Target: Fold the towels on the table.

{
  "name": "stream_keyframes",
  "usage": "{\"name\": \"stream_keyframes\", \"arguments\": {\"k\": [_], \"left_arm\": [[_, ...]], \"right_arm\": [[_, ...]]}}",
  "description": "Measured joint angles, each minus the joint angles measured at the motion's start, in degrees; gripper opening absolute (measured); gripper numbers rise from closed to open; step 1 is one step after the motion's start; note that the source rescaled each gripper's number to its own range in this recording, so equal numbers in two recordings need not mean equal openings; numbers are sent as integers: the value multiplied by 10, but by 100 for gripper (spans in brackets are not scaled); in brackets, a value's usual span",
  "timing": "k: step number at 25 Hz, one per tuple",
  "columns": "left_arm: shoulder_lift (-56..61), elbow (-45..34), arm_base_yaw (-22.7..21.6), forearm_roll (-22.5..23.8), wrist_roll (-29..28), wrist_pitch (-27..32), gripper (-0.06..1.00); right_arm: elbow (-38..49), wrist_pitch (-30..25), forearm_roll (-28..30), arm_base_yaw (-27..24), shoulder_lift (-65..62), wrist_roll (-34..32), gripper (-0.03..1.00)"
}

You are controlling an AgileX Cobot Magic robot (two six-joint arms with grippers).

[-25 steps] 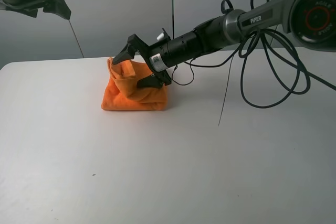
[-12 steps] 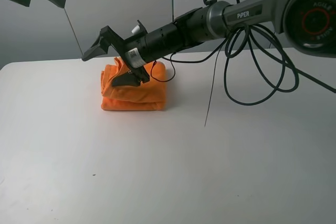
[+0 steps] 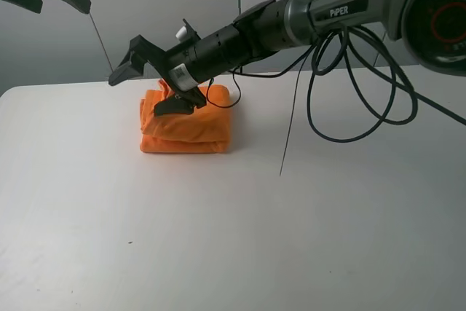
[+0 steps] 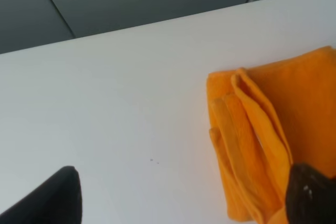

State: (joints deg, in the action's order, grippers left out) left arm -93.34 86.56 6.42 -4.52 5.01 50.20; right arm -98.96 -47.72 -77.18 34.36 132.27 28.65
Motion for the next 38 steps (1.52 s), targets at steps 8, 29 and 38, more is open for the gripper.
{"name": "stream_keyframes", "arguments": {"k": [8, 29, 38], "left_arm": [[88, 0, -31, 1, -1, 55, 99], [674, -383, -98, 6, -10, 58, 99], [857, -478, -98, 37, -46, 116, 99]], "right_arm": [[-1, 1, 209, -79, -67, -62, 100], [415, 7, 658, -169, -682, -219, 100], [586, -55, 666, -167, -1005, -222, 100]]}}
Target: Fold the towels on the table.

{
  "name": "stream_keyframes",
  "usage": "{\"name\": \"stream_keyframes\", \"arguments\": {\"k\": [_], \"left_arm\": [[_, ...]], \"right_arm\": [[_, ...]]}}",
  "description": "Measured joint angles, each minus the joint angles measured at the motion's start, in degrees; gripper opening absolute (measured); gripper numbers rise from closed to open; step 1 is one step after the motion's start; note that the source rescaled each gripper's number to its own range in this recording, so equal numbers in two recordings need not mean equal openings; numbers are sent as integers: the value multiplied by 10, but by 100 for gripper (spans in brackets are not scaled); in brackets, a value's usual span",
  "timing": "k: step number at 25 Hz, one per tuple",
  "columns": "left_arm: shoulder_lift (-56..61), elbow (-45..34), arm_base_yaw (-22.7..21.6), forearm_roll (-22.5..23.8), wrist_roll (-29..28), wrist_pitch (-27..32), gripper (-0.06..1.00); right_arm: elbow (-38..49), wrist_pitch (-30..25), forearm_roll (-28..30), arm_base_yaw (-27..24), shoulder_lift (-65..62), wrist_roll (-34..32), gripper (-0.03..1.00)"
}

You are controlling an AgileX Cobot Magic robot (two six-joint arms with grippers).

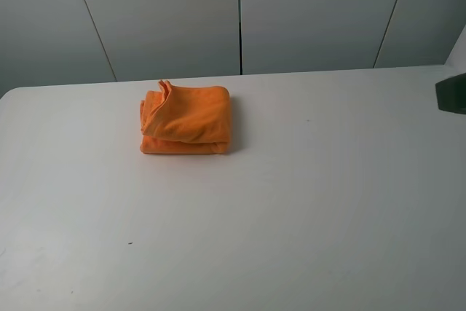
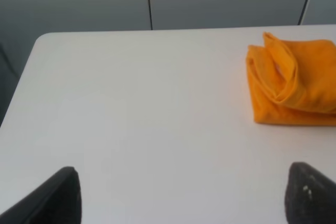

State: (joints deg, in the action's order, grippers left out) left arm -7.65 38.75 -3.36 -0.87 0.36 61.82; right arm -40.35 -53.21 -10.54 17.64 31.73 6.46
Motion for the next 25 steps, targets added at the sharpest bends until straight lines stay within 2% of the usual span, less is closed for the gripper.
{"name": "stream_keyframes", "arguments": {"k": [7, 12, 16, 25], "left_arm": [[58, -28, 0, 5, -4, 32, 99], [72, -62, 0, -9, 0, 28, 99], [72, -84, 0, -21, 15, 21, 99], [77, -91, 0, -22, 28, 7, 99]], "right_arm": [[21, -71, 45, 0, -207, -4, 100], [72, -81, 56, 0, -308, -8, 100], [101, -93, 56, 0, -315, -10, 100], [108, -96, 56, 0, -316, -12, 100]]}}
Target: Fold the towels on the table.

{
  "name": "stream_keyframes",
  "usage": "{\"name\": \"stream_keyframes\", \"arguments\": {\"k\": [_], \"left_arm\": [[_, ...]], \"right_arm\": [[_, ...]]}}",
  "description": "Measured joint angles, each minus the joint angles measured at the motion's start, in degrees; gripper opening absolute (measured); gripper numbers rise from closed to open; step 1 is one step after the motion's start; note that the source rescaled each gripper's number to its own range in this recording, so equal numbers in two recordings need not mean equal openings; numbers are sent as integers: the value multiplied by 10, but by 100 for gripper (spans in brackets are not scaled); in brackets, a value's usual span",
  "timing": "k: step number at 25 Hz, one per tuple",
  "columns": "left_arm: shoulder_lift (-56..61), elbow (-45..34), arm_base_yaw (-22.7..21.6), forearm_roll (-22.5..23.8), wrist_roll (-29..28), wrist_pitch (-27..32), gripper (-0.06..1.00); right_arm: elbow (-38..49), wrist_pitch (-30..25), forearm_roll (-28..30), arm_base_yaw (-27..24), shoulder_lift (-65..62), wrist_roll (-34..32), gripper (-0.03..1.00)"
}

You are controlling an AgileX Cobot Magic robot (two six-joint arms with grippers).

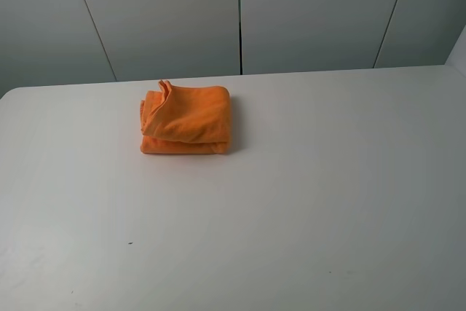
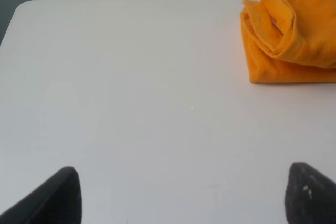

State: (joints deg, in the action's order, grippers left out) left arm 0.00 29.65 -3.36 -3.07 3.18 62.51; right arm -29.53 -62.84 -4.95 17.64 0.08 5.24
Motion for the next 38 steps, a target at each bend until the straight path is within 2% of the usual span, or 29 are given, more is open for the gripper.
{"name": "stream_keyframes", "arguments": {"k": [11, 15, 21, 24, 38], "left_arm": [[0, 0, 0, 1, 0, 0, 99], [0, 0, 0, 3, 0, -1, 99], [0, 0, 0, 3, 0, -1, 99], [0, 0, 0, 3, 0, -1, 99], [0, 0, 0, 3, 0, -1, 99]], "right_arm": [[0, 0, 2, -14, -1, -1, 100], [0, 0, 8, -67, -1, 0, 100], [0, 0, 13, -187, -1, 12, 100], [0, 0, 13, -215, -1, 14, 100], [0, 0, 12, -217, -1, 14, 100]]}}
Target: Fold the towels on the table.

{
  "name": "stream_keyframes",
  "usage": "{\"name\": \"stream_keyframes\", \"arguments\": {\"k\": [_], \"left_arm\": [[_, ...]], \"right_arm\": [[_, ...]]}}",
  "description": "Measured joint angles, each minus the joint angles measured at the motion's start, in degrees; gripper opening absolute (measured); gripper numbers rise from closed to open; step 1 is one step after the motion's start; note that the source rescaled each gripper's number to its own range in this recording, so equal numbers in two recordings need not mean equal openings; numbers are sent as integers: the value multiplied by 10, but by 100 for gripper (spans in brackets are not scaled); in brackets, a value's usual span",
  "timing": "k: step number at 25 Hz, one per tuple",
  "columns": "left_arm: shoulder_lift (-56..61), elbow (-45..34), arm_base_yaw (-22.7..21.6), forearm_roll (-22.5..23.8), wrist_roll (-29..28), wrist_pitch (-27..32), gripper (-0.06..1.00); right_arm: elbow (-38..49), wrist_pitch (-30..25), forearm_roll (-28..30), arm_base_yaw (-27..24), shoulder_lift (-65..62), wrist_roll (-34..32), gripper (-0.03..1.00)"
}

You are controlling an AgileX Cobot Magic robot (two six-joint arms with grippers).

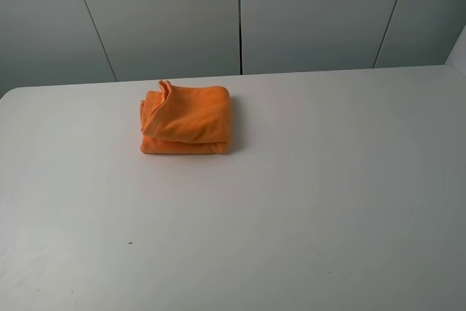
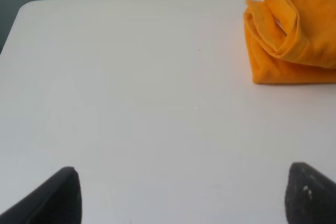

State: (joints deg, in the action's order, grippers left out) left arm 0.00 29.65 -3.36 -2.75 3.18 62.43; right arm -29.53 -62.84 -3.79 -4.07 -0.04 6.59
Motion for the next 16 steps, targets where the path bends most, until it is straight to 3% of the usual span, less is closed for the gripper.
{"name": "stream_keyframes", "arguments": {"k": [16], "left_arm": [[0, 0, 0, 0, 0, 0, 99]], "right_arm": [[0, 0, -1, 0, 0, 0, 100]]}}
